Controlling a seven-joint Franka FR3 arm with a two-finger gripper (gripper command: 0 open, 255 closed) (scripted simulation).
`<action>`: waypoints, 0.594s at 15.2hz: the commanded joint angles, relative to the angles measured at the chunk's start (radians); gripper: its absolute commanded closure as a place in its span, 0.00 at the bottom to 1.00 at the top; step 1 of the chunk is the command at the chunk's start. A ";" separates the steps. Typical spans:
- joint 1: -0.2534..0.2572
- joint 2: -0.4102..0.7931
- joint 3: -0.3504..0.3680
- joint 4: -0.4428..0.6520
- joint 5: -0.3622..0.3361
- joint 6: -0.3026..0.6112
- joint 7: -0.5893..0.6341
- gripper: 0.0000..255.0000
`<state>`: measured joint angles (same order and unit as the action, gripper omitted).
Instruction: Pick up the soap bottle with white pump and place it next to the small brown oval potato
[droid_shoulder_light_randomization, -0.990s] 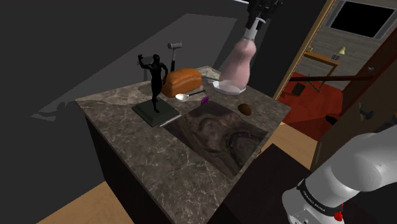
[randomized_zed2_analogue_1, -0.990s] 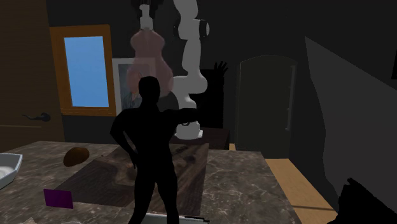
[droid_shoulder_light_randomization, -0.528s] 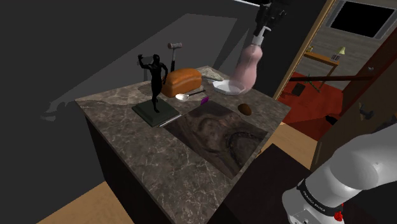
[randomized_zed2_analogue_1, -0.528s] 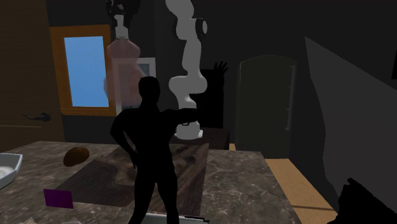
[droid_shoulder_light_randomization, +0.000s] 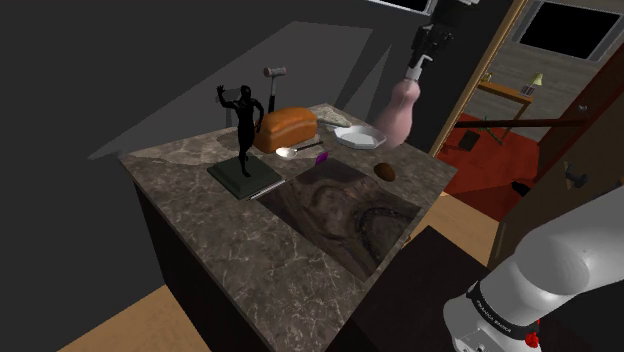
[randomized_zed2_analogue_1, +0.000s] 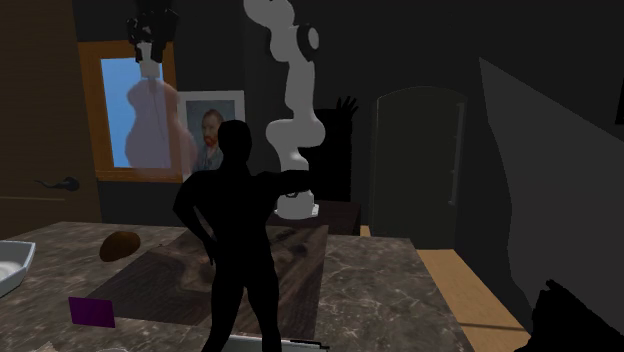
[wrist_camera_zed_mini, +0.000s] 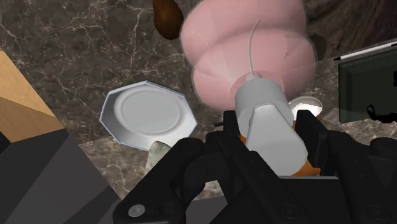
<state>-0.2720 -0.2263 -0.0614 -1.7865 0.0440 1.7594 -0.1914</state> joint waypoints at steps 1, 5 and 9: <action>-0.014 0.037 -0.027 0.025 0.005 0.012 -0.043 1.00; -0.045 0.114 -0.079 0.071 0.023 0.038 -0.132 1.00; -0.081 0.207 -0.126 0.138 0.052 0.054 -0.219 1.00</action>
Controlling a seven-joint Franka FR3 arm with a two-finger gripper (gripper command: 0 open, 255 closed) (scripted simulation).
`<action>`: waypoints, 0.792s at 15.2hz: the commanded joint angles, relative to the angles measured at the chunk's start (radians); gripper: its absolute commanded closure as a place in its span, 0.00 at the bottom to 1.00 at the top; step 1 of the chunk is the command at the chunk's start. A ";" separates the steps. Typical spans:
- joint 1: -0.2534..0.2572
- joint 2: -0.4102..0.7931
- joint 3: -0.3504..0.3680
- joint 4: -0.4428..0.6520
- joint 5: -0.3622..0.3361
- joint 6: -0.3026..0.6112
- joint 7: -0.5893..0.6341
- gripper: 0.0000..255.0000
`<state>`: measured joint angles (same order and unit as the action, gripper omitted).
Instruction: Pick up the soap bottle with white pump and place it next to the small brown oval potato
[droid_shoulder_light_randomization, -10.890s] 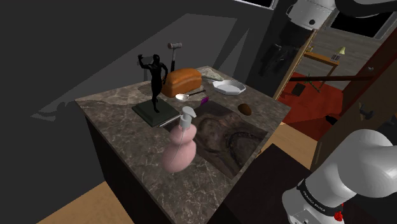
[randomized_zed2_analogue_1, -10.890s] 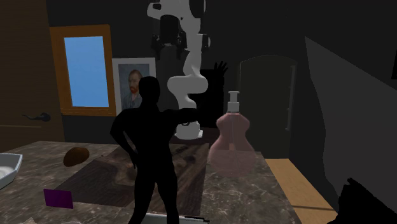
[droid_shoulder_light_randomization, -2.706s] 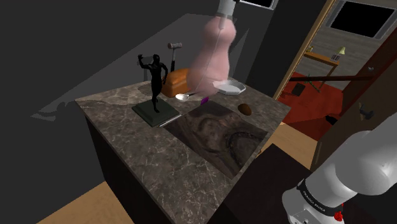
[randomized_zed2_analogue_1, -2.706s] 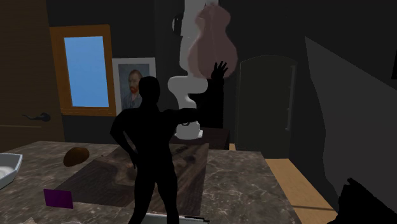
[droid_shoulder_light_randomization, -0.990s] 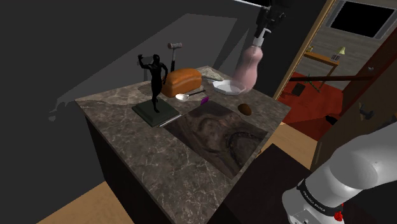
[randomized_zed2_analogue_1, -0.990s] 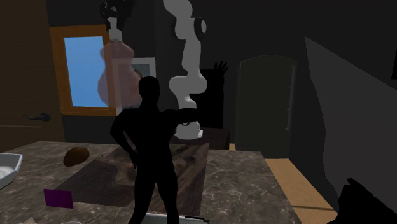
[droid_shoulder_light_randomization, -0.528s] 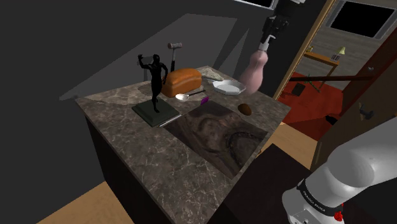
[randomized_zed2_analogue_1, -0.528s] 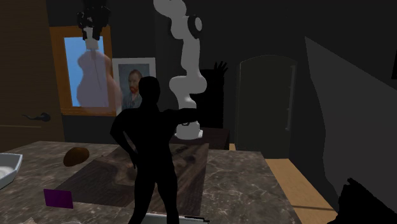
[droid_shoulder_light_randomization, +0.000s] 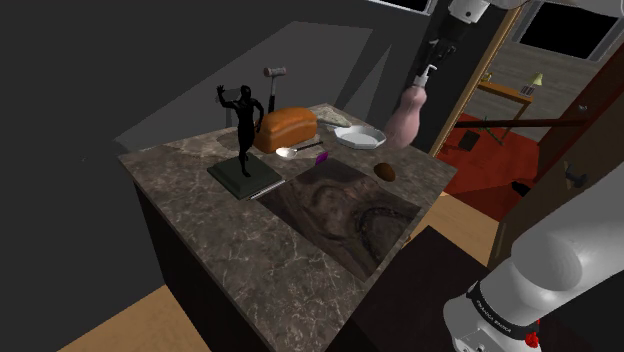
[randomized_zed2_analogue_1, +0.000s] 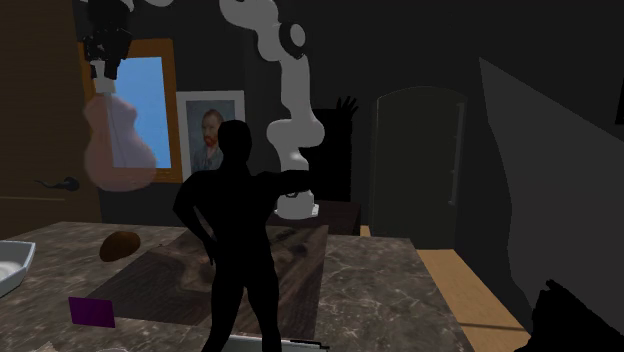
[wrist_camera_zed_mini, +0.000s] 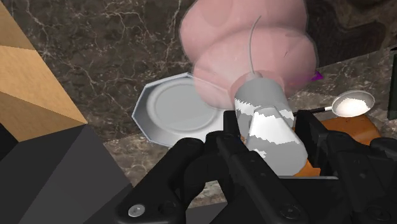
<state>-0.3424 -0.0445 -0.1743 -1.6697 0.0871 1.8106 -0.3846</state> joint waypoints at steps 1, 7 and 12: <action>-0.020 0.050 -0.024 0.042 0.017 0.005 -0.047 1.00; -0.091 0.223 -0.074 0.202 0.082 -0.001 -0.171 1.00; -0.132 0.314 -0.088 0.270 0.117 0.012 -0.227 1.00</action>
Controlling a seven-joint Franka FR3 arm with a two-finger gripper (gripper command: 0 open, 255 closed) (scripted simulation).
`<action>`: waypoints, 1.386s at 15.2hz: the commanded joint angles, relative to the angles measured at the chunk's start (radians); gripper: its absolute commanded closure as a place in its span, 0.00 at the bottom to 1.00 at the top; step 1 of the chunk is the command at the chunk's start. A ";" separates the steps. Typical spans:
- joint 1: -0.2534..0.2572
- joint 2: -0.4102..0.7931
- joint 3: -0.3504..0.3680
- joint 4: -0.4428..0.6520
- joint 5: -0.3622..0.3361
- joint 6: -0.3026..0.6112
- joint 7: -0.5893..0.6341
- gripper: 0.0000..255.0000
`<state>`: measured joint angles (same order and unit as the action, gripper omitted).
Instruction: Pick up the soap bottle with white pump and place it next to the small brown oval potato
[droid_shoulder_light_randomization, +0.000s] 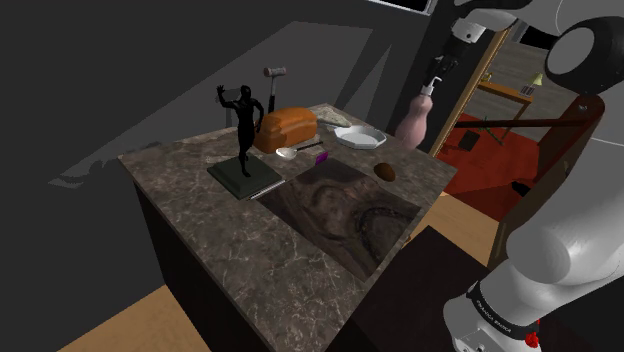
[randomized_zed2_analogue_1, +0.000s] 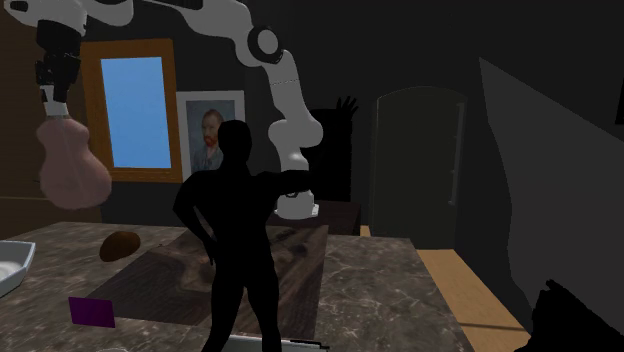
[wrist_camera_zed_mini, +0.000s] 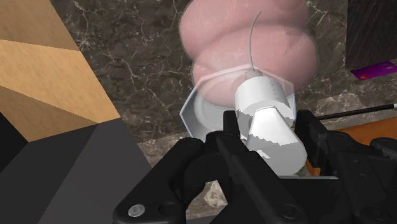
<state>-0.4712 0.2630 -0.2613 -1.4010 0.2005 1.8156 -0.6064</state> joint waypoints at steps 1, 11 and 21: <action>-0.002 0.004 0.000 -0.015 0.003 0.021 -0.007 1.00; 0.006 -0.002 0.003 -0.159 0.008 0.157 -0.025 1.00; 0.008 0.015 0.009 -0.269 0.024 0.282 -0.048 1.00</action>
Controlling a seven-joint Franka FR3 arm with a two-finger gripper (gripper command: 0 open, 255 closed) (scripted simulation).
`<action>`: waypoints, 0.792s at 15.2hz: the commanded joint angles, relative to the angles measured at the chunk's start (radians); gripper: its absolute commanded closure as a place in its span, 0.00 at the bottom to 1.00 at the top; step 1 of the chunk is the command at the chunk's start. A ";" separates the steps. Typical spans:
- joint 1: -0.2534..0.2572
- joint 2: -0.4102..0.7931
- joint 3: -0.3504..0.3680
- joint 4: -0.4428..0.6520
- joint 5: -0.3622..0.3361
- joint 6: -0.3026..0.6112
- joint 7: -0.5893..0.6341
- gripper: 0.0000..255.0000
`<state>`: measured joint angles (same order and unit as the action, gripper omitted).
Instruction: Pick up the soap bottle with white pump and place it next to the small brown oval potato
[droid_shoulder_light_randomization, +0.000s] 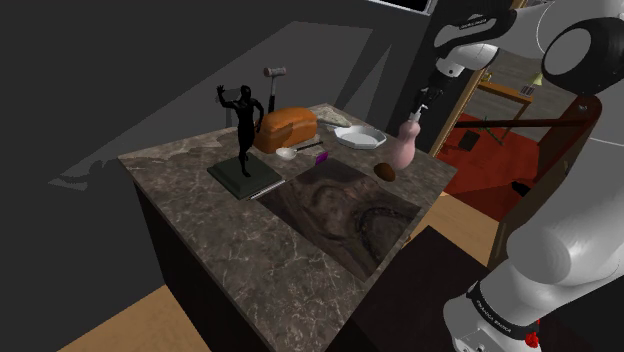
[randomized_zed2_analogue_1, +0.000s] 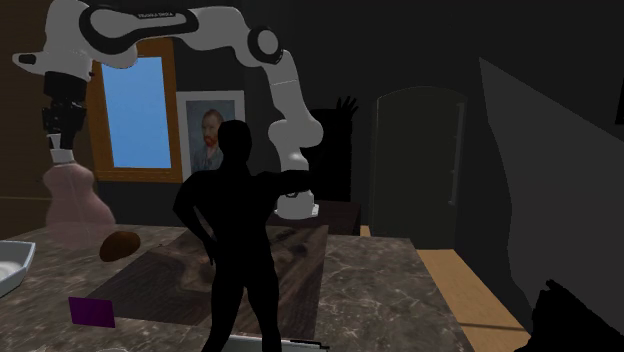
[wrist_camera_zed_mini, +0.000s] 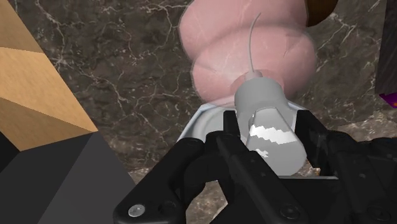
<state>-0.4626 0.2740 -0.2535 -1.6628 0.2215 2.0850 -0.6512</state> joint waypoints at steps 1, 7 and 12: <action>0.000 0.007 0.001 -0.017 0.005 0.025 -0.006 1.00; 0.000 0.008 0.001 -0.018 0.005 0.027 -0.006 1.00; 0.001 0.008 0.002 -0.019 0.005 0.028 -0.005 0.00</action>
<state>-0.4621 0.2817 -0.2520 -1.6810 0.2265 2.1131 -0.6561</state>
